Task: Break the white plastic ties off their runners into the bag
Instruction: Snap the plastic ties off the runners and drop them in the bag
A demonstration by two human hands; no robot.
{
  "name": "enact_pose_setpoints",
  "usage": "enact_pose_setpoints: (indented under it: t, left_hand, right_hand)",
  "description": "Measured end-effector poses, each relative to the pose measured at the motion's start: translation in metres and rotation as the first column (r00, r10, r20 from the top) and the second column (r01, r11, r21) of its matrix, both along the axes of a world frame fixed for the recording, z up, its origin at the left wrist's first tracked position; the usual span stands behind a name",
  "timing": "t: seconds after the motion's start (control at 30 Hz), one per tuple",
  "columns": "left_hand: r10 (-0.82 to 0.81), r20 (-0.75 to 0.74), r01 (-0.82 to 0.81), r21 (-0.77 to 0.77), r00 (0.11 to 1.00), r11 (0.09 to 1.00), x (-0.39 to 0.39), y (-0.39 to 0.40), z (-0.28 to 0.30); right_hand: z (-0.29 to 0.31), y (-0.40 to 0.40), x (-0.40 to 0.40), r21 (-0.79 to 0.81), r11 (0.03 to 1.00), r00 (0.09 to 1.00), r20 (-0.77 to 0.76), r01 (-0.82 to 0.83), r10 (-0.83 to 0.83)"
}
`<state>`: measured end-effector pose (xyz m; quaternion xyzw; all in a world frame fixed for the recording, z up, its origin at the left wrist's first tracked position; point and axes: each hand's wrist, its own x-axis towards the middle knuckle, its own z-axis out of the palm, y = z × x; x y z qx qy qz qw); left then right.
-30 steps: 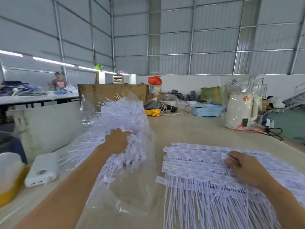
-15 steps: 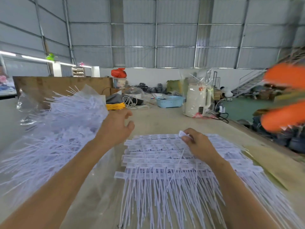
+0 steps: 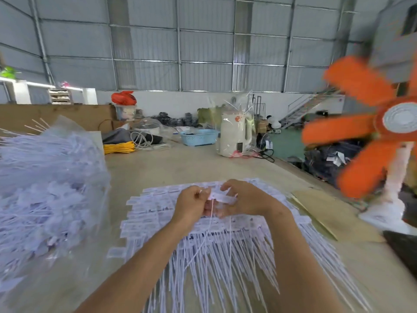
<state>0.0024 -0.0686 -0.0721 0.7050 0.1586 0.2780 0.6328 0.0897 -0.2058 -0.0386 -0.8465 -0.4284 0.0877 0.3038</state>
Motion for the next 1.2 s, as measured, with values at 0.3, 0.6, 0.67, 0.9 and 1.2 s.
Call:
enact_pose_setpoints:
  t: [0.3, 0.6, 0.67, 0.9, 1.2]
  left_hand:
    - [-0.109, 0.148, 0.158, -0.375, 0.983, 0.914, -0.002, -0.006, 0.009]
    - [-0.041, 0.108, 0.06, -0.18, 0.993, 0.982, -0.02, 0.014, 0.021]
    - [-0.034, 0.135, 0.045, -0.079, 0.99, 0.996, -0.021, 0.012, 0.015]
    - [-0.01, 0.054, 0.007, 0.05, 0.998, 0.999, -0.019, 0.012, 0.011]
    - [0.062, -0.063, -0.048, 0.209, 0.996, 0.977, -0.017, 0.021, 0.021]
  right_hand:
    - [0.032, -0.029, -0.004, 0.276, 0.957, 0.984, 0.121, 0.093, -0.131]
    - [0.01, 0.004, -0.022, 0.237, 0.97, 0.996, -0.048, -0.059, 0.073]
    - [0.003, 0.015, -0.027, 0.208, 0.975, 0.995, -0.046, -0.073, 0.084]
    - [-0.005, 0.032, -0.032, 0.268, 0.959, 0.995, 0.054, -0.097, 0.086]
    - [0.0, 0.029, -0.025, 0.264, 0.962, 0.986, 0.161, -0.076, 0.034]
